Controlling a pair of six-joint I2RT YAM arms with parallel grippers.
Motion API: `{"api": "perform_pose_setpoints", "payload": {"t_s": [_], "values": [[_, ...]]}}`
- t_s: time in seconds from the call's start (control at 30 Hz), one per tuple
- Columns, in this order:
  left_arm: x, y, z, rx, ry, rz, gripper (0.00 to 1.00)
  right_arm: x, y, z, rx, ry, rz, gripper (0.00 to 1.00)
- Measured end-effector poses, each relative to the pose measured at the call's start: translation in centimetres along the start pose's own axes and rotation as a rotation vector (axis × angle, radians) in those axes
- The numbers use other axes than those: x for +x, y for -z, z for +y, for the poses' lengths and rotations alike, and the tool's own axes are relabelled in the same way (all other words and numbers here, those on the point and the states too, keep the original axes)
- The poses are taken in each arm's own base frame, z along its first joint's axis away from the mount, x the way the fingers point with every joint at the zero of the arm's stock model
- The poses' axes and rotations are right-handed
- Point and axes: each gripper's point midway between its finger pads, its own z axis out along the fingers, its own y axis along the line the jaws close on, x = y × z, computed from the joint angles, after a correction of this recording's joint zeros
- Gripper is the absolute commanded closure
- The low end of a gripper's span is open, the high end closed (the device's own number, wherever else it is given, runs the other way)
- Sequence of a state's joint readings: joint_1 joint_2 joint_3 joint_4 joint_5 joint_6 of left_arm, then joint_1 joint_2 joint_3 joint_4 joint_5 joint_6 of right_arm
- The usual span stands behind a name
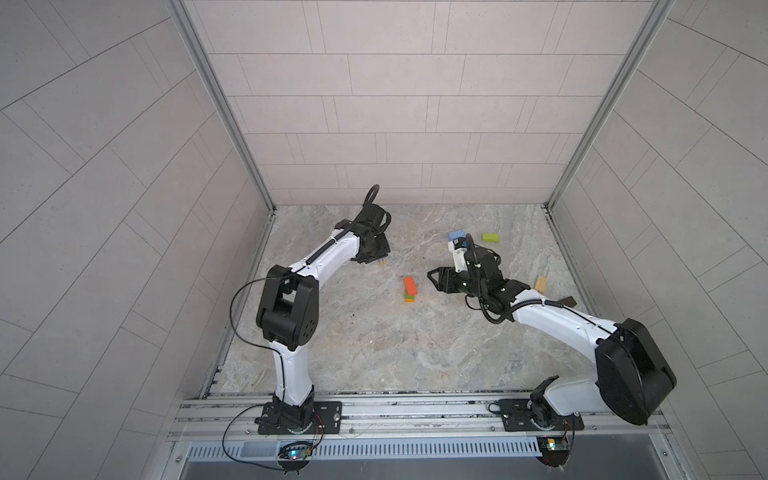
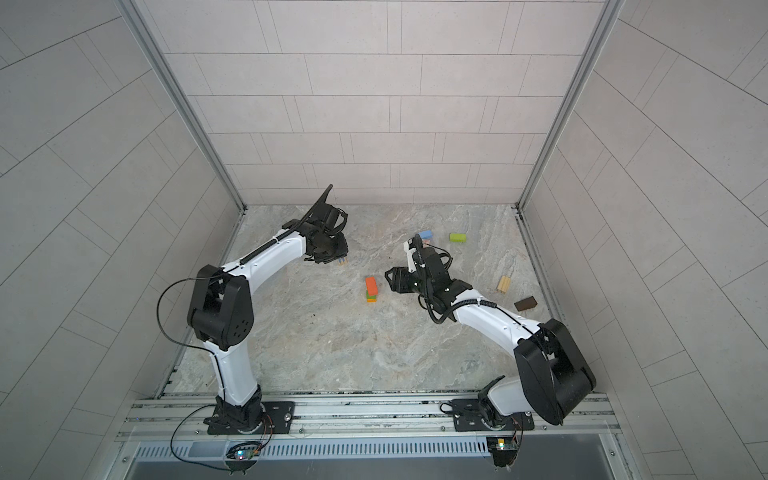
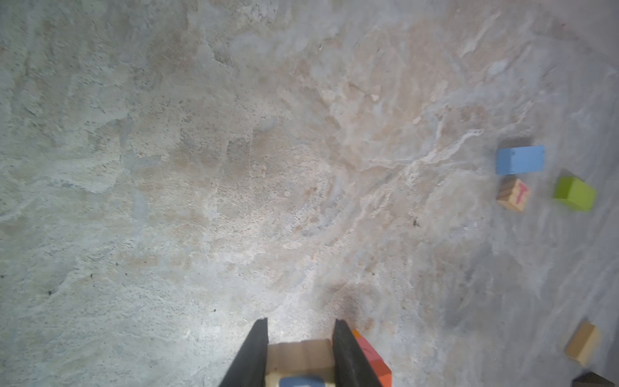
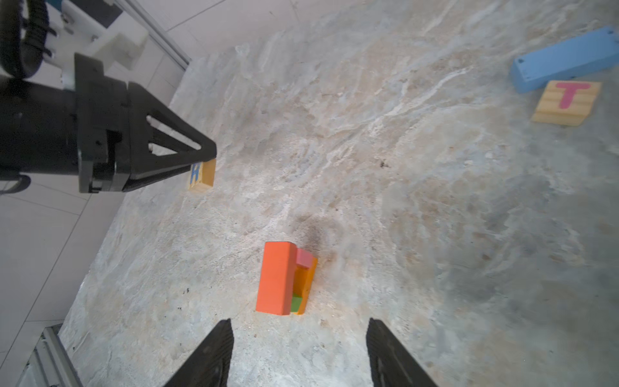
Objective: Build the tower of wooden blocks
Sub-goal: 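Bring the R cube toward the right gripper and close the right gripper on it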
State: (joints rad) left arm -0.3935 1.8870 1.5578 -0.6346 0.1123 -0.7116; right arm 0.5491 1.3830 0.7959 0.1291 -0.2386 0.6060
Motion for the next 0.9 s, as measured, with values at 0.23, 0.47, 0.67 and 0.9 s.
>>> {"api": "perform_pose_setpoints", "payload": {"t_s": [0.23,0.47,0.67,0.9], "values": [[-0.8,3.9,-1.4,0.097,0.091,-0.064,0.76,-1.7,-1.2,5.2,-0.159,-0.024,-0.194,0.41],[-1.8,8.1,-2.9,0.191,0.124,-0.129,0.76,-2.9,-5.5,7.6,-0.269,-0.104,-0.278,0.5],[-1.0,8.9,-2.3,0.21,0.137,-0.13,0.76,-2.8,-6.6,10.2,-0.355,-0.114,-0.325,0.44],[-0.3,7.8,-1.4,0.204,0.154,-0.105,0.75,-3.8,-6.7,12.5,-0.44,-0.129,-0.389,0.46]]}}
